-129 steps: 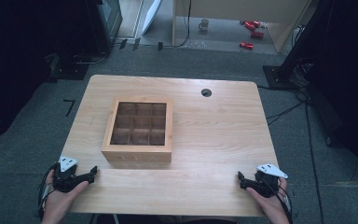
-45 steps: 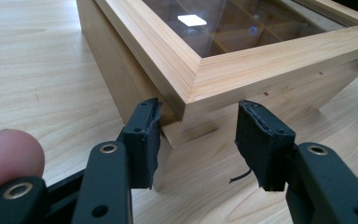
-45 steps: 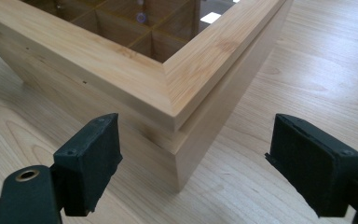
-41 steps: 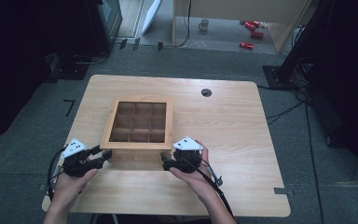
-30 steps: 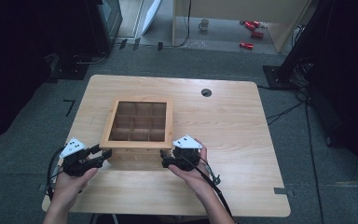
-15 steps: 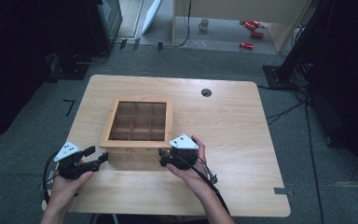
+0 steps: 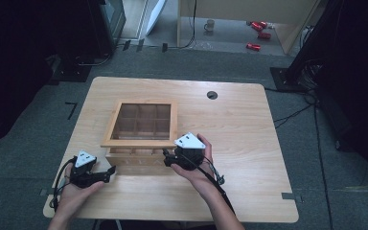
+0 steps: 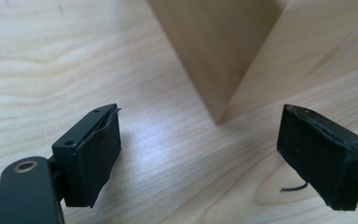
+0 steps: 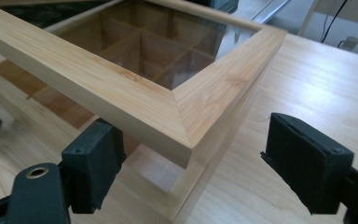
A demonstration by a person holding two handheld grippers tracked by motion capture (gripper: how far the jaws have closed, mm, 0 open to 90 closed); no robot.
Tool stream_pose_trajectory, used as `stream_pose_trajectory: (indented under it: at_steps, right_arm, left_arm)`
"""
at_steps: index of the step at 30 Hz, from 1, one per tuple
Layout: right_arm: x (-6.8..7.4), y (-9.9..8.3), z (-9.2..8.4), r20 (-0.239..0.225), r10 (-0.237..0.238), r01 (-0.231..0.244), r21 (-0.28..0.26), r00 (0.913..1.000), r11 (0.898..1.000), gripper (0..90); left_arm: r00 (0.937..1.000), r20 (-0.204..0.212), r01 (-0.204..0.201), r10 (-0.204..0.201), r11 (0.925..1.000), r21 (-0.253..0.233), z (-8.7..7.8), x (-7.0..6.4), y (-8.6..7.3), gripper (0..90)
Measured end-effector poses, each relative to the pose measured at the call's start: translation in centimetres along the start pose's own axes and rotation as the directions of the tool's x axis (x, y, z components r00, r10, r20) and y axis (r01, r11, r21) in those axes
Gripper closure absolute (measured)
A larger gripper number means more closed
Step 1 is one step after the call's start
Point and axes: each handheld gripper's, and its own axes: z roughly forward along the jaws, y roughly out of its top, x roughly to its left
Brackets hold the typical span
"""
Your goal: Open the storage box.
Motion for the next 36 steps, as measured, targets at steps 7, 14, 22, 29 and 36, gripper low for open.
stream_pose_trajectory:
  at_steps: [7,14,22,29,36]
  right_arm:
    - [-0.3,1.7,-0.6,0.006,-0.023,0.023,-0.043,0.9997,0.999,19.4]
    - [-0.6,2.9,-0.9,0.013,-0.037,0.038,-0.072,0.9992,0.997,19.4]
    - [-1.3,4.7,-1.0,0.010,-0.054,0.055,-0.108,0.9985,0.993,19.2]
    - [-1.9,6.4,-0.4,0.014,-0.060,0.062,-0.126,0.9981,0.990,19.2]
    - [-2.5,7.5,-0.1,0.013,-0.063,0.064,-0.153,0.9979,0.986,19.2]
  left_arm:
    - [0.9983,-0.058,0.009,-0.010,0.9999,-0.010,0.3,-0.4,-0.1,14.8]
    - [0.9975,-0.070,0.003,-0.003,1.0000,-0.007,0.4,-0.5,0.0,14.9]
    - [0.9978,-0.067,0.000,-0.001,1.0000,-0.009,0.3,-0.5,-0.1,15.1]
    - [0.9988,-0.049,-0.005,0.005,1.0000,-0.008,0.0,-0.6,-0.4,15.1]
    - [0.9986,-0.048,-0.021,0.021,0.9998,-0.006,-0.6,-0.9,-1.1,15.5]
